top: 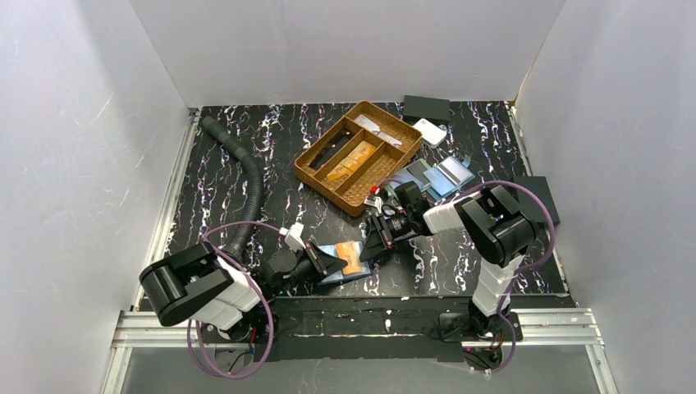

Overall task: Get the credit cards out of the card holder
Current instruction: Remove the credit card from the card holder.

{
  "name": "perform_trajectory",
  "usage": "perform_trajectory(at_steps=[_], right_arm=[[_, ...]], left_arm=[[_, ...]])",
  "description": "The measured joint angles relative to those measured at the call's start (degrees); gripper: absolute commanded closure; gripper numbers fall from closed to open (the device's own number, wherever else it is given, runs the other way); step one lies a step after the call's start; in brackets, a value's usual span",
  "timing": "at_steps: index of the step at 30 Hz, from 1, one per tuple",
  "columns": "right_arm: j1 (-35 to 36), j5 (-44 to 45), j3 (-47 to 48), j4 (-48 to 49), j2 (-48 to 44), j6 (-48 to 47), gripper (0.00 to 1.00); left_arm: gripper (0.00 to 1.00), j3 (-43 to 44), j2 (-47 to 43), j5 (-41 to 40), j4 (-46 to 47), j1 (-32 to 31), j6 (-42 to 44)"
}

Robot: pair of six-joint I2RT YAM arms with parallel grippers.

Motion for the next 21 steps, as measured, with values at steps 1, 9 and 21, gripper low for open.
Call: perform_trajectory(at_steps=[1, 9, 21], right_arm=[[-0.02, -0.44, 0.0, -0.57, 0.35, -0.66, 0.72], [-0.02, -2.16, 0.39, -1.84, 0.76, -2.89, 0.59], [-0.02, -2.21, 1.42, -4.0, 0.85, -5.44, 0.65]], left_arm=[[1.0, 0.0, 0.9, 0.22, 0.44, 0.22, 0.31], [1.0, 0.52, 11.32, 5.31, 8.28, 1.99, 0.31], [1.0, 2.49, 19.85, 9.44, 14.62, 3.48, -2.58]])
